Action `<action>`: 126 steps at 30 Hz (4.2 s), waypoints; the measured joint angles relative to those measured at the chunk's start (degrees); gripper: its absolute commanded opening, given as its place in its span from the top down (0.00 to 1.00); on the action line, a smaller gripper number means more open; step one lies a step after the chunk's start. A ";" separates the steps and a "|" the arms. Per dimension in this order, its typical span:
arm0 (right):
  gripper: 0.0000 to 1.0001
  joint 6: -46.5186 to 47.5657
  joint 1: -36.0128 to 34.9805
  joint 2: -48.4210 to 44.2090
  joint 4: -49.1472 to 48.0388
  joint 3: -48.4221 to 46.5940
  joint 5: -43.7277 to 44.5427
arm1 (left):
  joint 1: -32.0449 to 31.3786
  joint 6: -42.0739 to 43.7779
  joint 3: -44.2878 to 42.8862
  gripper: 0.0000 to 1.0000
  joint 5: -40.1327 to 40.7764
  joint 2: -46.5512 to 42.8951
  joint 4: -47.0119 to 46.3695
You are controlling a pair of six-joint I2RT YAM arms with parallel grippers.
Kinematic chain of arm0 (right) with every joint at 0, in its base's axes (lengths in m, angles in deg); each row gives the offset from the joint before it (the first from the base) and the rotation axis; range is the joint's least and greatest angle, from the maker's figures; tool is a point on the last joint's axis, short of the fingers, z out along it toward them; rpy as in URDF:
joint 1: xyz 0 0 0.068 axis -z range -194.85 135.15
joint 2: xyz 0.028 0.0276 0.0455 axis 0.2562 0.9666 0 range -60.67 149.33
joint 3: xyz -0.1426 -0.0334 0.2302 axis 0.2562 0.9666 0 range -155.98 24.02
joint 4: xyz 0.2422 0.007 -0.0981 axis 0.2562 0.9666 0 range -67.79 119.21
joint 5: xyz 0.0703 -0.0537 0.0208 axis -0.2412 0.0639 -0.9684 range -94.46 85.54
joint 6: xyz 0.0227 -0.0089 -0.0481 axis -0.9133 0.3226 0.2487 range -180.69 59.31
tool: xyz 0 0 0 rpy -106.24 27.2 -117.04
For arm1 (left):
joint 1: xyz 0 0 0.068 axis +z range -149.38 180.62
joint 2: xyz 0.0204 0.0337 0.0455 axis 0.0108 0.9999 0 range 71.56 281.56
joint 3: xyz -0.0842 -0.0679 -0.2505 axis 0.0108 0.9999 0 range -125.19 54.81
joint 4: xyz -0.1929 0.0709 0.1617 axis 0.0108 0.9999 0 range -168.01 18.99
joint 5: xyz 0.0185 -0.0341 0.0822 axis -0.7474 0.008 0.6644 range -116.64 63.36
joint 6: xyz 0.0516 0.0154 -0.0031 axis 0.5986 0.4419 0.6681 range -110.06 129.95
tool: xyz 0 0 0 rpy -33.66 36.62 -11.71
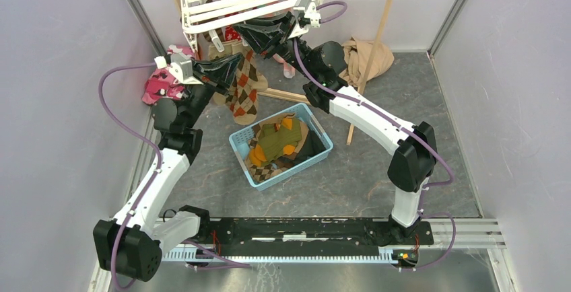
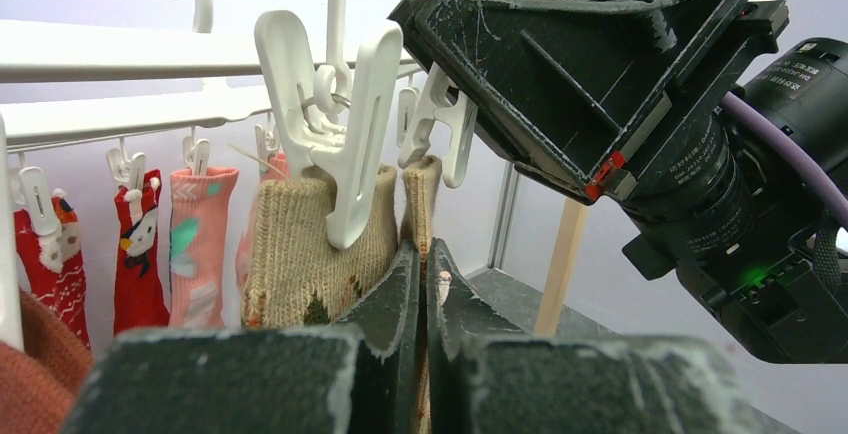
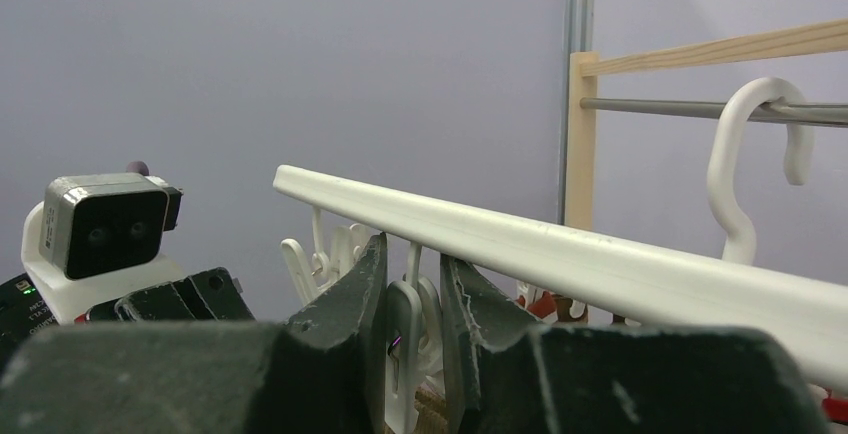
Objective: Clip the socks to the hanger
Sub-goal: Clamp the sock onto the hanger, then pick up the sock from the bin.
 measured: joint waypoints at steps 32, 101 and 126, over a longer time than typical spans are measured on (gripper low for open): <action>0.13 -0.33 -0.04 -1.70 0.33 2.99 -0.15 | 0.00 -1.62 -1.51 0.98 0.74 0.42 0.04; 0.02 16.13 -0.79 -46.47 45.70 52.46 17.49 | 0.09 -10.97 3.93 0.05 6.73 -32.94 52.35; 0.43 3.96 -0.48 -11.15 45.13 36.50 19.87 | 0.09 -32.26 29.40 0.30 12.17 -37.99 51.19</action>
